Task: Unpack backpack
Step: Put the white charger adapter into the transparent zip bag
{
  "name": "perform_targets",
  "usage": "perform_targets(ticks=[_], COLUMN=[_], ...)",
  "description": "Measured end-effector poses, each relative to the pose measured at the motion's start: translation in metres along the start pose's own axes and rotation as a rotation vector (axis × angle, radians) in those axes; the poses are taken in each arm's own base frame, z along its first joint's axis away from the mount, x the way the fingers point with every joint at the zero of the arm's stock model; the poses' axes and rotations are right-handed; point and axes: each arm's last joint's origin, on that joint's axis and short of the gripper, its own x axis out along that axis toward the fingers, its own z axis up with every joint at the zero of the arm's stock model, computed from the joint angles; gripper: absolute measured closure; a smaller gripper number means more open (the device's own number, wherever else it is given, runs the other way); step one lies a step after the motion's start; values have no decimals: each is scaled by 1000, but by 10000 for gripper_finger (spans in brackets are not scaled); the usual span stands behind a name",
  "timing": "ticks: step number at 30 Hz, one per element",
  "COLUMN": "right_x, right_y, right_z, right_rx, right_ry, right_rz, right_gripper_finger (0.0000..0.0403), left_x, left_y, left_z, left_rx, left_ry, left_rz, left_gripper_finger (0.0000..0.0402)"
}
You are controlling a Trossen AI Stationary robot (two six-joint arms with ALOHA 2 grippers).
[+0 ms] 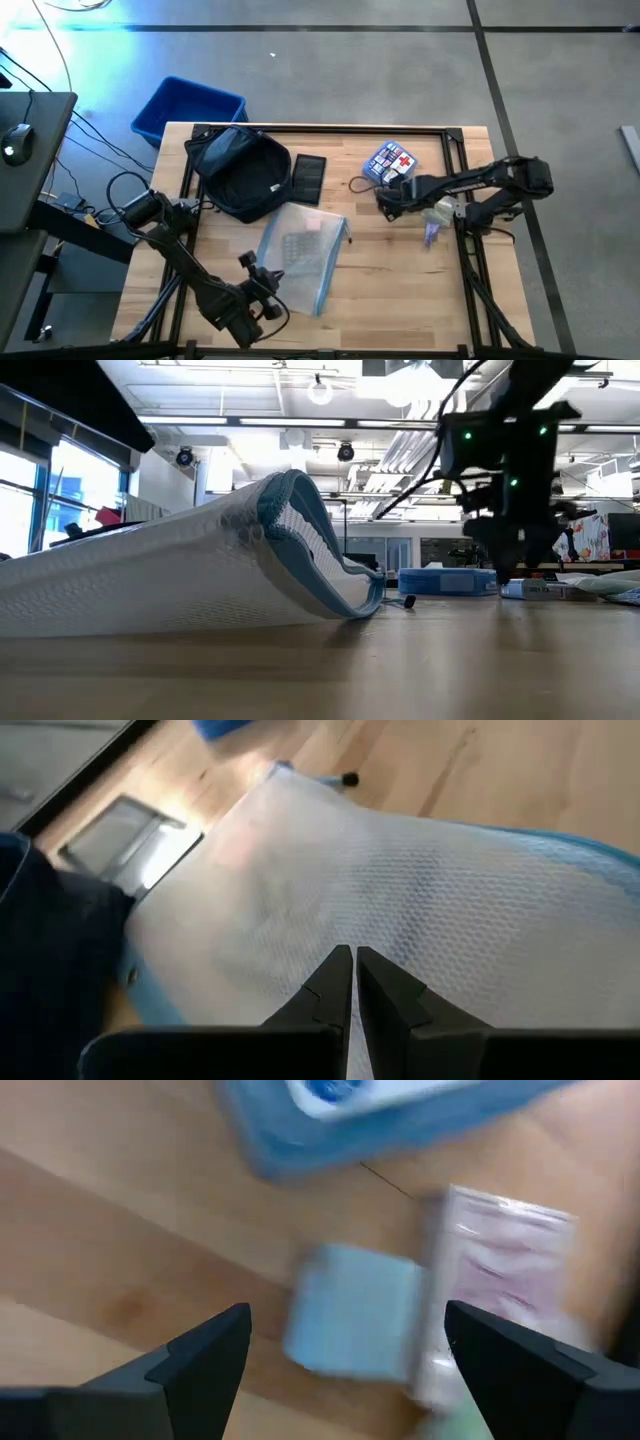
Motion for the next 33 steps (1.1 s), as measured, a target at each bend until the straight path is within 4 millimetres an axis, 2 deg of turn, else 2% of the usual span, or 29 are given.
perform_targets(ticks=[6, 12, 15, 20, 24, 27, 31, 33], right_x=[13, 17, 17, 14, 0, -19, -53, -66], right_y=[-9, -10, -8, 0, 20, 48, 89, 109], right_z=[-1, -4, -5, -11, -28, -45, -72, -84], right_rx=[38, 29, 25, -12, -124, -208, -298, -337], right_ry=[26, 17, 14, 9, -4, -47, -158, -185], right_rz=[-16, 3, 15, 49, 145, 320, 624, 710], right_gripper_finger=[95, 114, 146, 235, 240, 240, 240, 240], left_x=[1, 1, 1, 1, 1, 1, -1, -3], left_y=[0, 0, 0, 0, 0, 1, 15, 25], left_z=[-1, -1, -1, -1, -2, -4, -11, -17], left_rx=[6, 2, 2, 0, 2, 10, -28, -79], left_ry=[1, 0, -1, 0, 23, 66, 231, 351], left_rz=[3, 1, 1, -1, -10, -10, 66, 147], left_gripper_finger=[402, 402, 402, 402, 402, 402, 402, 402])
